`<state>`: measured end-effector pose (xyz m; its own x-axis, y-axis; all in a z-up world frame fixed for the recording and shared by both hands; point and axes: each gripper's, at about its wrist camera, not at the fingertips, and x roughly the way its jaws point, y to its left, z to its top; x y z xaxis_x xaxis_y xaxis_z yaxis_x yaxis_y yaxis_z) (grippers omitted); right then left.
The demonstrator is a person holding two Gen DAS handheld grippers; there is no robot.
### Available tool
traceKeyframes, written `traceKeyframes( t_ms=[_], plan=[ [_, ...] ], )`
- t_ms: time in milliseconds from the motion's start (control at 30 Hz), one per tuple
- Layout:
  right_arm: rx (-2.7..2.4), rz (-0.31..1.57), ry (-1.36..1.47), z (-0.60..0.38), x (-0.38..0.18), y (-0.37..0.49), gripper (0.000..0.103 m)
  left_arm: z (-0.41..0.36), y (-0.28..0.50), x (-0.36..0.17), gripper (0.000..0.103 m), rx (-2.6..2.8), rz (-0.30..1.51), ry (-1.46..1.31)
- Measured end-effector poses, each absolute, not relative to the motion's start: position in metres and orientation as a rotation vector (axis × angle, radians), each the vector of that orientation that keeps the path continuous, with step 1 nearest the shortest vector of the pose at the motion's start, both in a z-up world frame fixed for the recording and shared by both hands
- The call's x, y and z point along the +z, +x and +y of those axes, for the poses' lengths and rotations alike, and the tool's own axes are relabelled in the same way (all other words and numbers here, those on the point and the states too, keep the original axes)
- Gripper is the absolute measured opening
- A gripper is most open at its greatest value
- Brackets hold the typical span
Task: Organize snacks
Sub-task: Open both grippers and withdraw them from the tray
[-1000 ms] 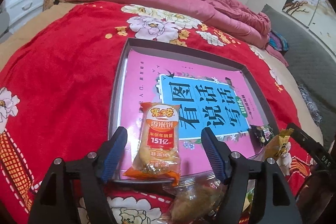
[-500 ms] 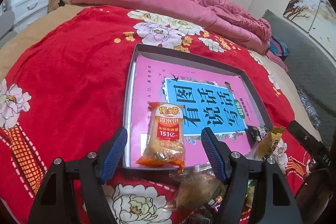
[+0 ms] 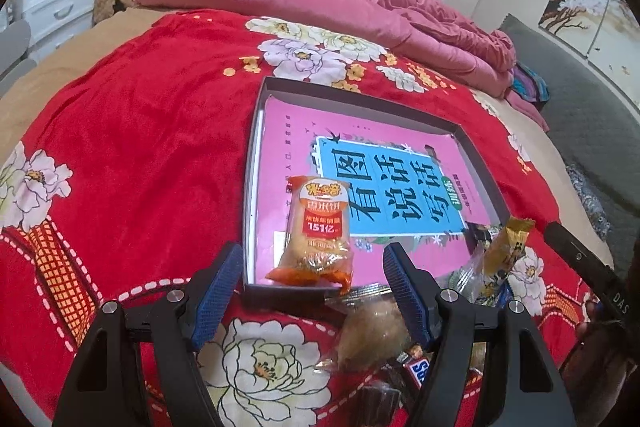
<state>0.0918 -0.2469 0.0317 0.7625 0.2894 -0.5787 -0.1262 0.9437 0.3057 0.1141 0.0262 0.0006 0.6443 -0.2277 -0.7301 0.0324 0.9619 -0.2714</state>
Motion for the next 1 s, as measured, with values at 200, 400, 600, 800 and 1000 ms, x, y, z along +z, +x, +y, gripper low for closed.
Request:
traceKeyframes(
  t_ms=[200, 400, 600, 800, 1000],
  plan=[
    [0.245, 0.683, 0.240, -0.241, 0.030, 0.090, 0.066, 0.024, 0.109, 0.000, 0.075, -0.150, 0.866, -0.228],
    [0.256, 0.696, 0.240, -0.239, 0.028, 0.088, 0.066, 0.017, 0.103, 0.000, 0.075, -0.160, 0.875, -0.221],
    [0.276, 0.714, 0.227, -0.235, 0.025, 0.086, 0.066, 0.007, 0.098, -0.004, 0.075, -0.172, 0.897, -0.188],
    [0.295, 0.729, 0.218, -0.230, 0.023, 0.085, 0.066, 0.000, 0.091, -0.009, 0.074, -0.185, 0.927, -0.165],
    [0.309, 0.744, 0.206, -0.225, 0.020, 0.085, 0.066, -0.007, 0.089, -0.014, 0.074, -0.199, 0.953, -0.147]
  ],
)
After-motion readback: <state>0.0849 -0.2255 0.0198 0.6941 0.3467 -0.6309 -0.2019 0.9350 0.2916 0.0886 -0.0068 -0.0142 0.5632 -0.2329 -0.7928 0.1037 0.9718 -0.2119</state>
